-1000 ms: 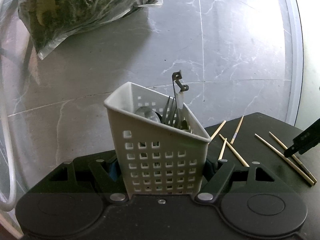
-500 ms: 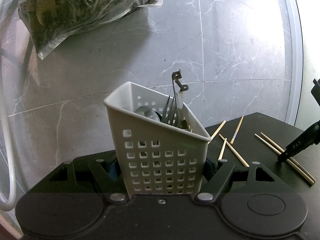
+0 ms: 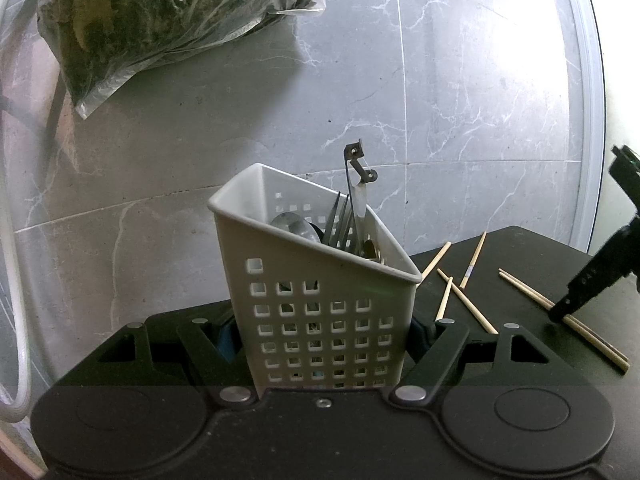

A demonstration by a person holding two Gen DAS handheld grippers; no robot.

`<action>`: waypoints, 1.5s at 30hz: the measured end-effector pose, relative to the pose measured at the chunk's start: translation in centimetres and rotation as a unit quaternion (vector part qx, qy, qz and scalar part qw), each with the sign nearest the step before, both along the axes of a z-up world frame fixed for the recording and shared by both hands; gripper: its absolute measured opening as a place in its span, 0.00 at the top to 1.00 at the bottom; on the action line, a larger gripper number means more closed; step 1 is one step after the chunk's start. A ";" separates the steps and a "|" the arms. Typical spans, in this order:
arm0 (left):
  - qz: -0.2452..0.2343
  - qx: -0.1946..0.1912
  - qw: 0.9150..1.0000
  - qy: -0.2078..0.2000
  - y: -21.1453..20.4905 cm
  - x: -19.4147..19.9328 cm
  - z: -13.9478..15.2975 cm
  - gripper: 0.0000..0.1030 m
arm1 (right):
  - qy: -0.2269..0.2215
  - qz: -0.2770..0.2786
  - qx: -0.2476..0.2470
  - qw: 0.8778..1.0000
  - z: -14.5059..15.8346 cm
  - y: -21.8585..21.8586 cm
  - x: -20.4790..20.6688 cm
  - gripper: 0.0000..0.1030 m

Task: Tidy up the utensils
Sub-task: 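Lower the right gripper onto two chopsticks and close on them, then lift the pair of chopsticks upright with the right gripper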

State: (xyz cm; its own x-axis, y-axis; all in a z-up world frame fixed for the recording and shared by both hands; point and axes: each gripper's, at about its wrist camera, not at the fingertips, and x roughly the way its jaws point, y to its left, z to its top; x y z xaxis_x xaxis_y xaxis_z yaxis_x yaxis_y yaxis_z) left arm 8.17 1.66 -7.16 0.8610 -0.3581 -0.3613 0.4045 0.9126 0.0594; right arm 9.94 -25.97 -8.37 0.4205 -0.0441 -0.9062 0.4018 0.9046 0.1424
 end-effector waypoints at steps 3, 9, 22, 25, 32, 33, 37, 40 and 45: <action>0.001 -0.002 1.000 0.000 0.0 0.0 0.0 0.25 | 0.006 0.002 0.006 1.000 -0.1 -0.2 0.0 0.86; 0.001 -0.007 1.000 0.000 0.1 0.0 0.0 0.25 | 0.002 0.023 -0.004 1.000 0.1 0.1 -0.3 0.88; -0.002 -0.004 1.000 -0.001 0.2 0.0 -0.1 0.25 | -0.024 -0.003 0.050 0.998 0.2 -0.3 -1.6 0.87; -0.001 -0.005 1.000 -0.001 0.2 0.0 -0.1 0.25 | -0.033 0.004 0.079 0.996 0.4 0.3 -1.6 0.67; -0.002 -0.006 1.000 -0.001 0.2 0.0 -0.1 0.25 | -0.007 0.076 0.014 0.997 0.4 4.4 0.1 0.58; -0.003 -0.006 1.000 -0.002 0.2 0.0 -0.1 0.25 | 0.002 0.091 -0.006 0.996 0.4 5.1 0.3 0.58; -0.003 -0.006 1.000 -0.002 0.2 0.0 -0.1 0.25 | 0.018 0.117 -0.032 0.992 0.4 6.7 0.8 0.52; -0.003 -0.007 1.000 -0.003 0.2 -0.1 -0.1 0.25 | 0.017 0.121 -0.033 0.992 0.3 7.2 0.9 0.57; -0.002 -0.009 1.000 -0.002 0.2 -0.1 -0.1 0.25 | 0.024 0.140 -0.019 0.990 0.6 6.8 0.8 0.86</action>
